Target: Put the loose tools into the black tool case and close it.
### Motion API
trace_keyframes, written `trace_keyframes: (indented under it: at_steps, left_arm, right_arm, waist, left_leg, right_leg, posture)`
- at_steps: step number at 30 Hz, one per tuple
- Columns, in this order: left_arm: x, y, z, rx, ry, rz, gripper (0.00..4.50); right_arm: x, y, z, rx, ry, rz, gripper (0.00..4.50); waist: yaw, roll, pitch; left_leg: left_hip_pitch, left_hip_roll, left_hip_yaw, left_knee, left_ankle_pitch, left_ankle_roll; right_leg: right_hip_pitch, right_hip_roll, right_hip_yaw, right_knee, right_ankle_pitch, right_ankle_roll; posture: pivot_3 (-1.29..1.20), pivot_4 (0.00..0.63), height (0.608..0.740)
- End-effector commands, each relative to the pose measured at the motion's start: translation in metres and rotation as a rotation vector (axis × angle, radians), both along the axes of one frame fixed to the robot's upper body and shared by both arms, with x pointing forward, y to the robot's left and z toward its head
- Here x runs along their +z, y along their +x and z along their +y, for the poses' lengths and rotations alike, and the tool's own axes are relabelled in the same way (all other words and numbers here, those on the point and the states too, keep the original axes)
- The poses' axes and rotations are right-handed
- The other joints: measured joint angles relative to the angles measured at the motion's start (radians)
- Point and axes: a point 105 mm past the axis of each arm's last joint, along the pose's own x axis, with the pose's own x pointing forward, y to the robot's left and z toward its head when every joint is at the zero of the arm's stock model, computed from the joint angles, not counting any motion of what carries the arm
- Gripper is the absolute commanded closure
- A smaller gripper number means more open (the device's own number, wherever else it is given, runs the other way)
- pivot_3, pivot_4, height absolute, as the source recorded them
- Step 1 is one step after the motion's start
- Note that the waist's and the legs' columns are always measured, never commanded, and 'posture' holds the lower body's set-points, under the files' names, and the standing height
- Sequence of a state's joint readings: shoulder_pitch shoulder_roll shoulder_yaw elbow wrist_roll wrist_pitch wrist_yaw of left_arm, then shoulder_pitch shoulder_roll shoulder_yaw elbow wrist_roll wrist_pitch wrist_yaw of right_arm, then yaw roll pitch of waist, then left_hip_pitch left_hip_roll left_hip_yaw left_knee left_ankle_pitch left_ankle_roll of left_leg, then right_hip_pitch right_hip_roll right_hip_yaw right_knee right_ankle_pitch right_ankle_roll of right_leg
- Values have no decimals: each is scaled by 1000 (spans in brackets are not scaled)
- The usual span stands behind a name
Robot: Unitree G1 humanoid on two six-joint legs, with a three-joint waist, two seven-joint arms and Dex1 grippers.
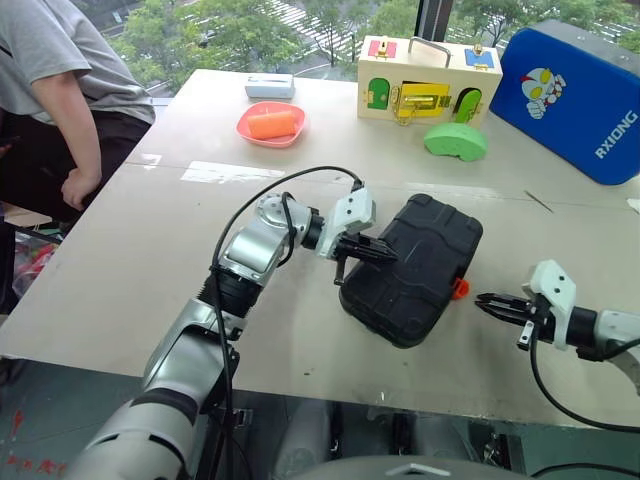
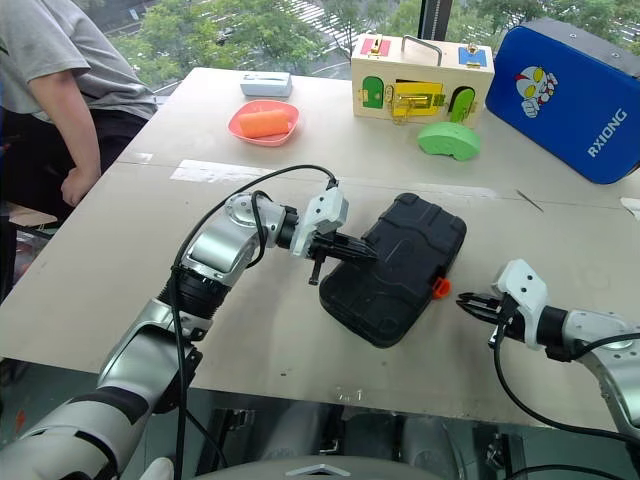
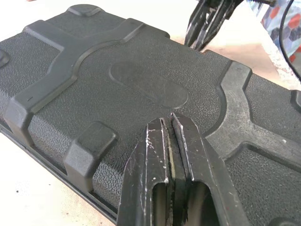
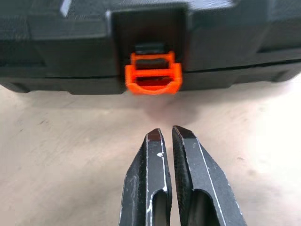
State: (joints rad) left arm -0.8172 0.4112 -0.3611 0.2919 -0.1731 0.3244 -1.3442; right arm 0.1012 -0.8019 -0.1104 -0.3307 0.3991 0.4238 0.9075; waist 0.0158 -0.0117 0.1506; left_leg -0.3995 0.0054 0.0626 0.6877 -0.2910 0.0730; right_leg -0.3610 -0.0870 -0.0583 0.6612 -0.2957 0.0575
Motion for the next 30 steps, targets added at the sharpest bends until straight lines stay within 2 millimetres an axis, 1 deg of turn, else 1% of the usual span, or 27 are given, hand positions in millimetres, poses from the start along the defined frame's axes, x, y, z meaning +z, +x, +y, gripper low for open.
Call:
trace_keyframes:
  at_steps: [1,3,7,11,14,19,25,30]
  left_arm:
    - [-18,-3,-5,-25,68,15,4429]
    - [-20,-3,-5,-32,86,3,4429]
    - [-27,0,-4,-31,123,-14,4429]
    - [-32,1,-5,-38,141,-22,4429]
    - [-40,-1,-7,-68,181,-58,4429]
    - [-49,-1,-15,-97,211,-85,4429]
    - [-53,-2,-19,-98,208,-73,4429]
    - [-54,-3,-20,-99,205,-68,4429]
  right_arm:
    - [4,9,9,21,2,-46,4500]
    - [8,13,15,36,13,-60,4500]
    - [23,20,27,72,37,-95,4500]
    - [39,19,38,103,76,-117,4500]
    - [50,16,45,128,87,-132,4500]
    - [55,15,50,151,79,-137,4500]
    - [52,12,50,175,61,-142,4500]
    - [60,10,53,204,63,-170,4500]
  waist:
    - [1,0,0]
    - [2,0,0]
    - [-1,0,0]
    - [-7,0,0]
    - [-10,0,0]
    - [-10,0,0]
    - [-7,1,-1]
    - [-4,1,-1]
  left_leg:
    - [0,0,0,0,0,0]
    - [0,0,0,0,0,0]
    - [0,0,0,0,0,0]
    - [0,0,0,0,0,0]
    - [1,0,0,0,0,0]
    - [1,0,0,0,0,0]
    - [1,0,0,0,0,0]
    - [1,0,0,0,0,0]
  right_leg:
    - [0,0,0,0,0,0]
    - [0,0,0,0,0,0]
    - [0,0,0,0,0,0]
    - [0,0,0,1,0,0]
    - [0,1,1,1,0,0]
    - [0,0,1,1,0,0]
    - [0,0,1,1,0,0]
    - [0,0,1,1,0,0]
  posture:
    - [0,150,735]
    - [0,150,735]
    - [0,150,735]
    - [0,150,735]
    - [0,150,735]
    - [0,150,735]
    - [0,150,735]
    - [0,150,735]
